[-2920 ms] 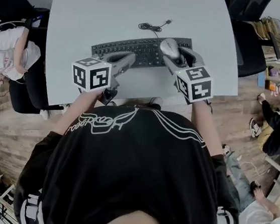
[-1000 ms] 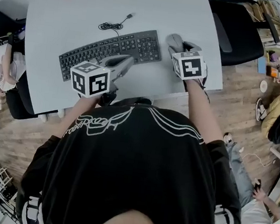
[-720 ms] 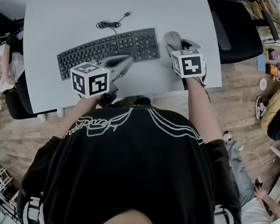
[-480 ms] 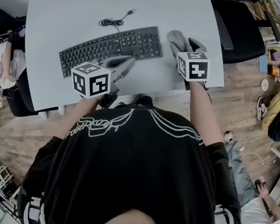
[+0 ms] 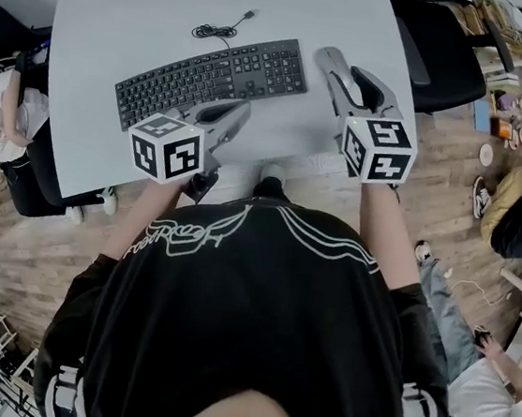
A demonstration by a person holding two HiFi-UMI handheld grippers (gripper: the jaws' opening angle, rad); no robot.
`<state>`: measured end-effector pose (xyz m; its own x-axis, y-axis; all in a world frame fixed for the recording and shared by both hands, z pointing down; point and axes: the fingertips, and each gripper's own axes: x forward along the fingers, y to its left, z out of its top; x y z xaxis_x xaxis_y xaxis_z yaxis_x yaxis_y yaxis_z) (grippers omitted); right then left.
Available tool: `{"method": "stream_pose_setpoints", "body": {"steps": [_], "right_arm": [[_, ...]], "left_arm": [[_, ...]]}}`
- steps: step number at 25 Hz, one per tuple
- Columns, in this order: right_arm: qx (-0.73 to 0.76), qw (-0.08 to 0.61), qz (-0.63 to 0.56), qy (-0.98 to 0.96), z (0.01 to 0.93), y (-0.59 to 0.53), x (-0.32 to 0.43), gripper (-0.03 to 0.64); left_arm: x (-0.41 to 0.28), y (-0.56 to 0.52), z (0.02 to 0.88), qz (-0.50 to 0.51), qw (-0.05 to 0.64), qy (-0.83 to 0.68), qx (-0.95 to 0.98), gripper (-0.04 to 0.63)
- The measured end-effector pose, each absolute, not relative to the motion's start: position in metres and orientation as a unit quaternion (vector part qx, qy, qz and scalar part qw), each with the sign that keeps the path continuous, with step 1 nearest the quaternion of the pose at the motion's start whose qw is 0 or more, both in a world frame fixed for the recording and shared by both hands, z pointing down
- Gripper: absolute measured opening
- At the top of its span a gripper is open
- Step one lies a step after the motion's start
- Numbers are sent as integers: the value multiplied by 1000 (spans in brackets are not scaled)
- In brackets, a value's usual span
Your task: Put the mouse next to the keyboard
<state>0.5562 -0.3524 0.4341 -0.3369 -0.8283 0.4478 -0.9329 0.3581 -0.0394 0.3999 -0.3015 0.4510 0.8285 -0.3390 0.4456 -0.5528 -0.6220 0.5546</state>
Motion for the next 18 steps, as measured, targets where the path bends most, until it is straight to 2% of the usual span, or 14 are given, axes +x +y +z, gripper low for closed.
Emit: {"method": "stream_pose_setpoints", "body": {"steps": [2, 6, 11, 18], "right_arm": [[559, 174, 128, -800, 420, -339, 547, 64], [545, 163, 115, -815, 401, -298, 518, 13], [476, 124, 147, -858, 384, -234, 464, 8], [438, 145, 142, -876, 384, -152, 405, 8]], "left_arm": [[393, -291, 443, 146, 348, -248, 892, 6], [377, -262, 433, 146, 339, -241, 898, 6], [359, -218, 414, 146, 317, -220, 911, 6], [323, -158, 396, 139, 292, -210, 922, 6]]}}
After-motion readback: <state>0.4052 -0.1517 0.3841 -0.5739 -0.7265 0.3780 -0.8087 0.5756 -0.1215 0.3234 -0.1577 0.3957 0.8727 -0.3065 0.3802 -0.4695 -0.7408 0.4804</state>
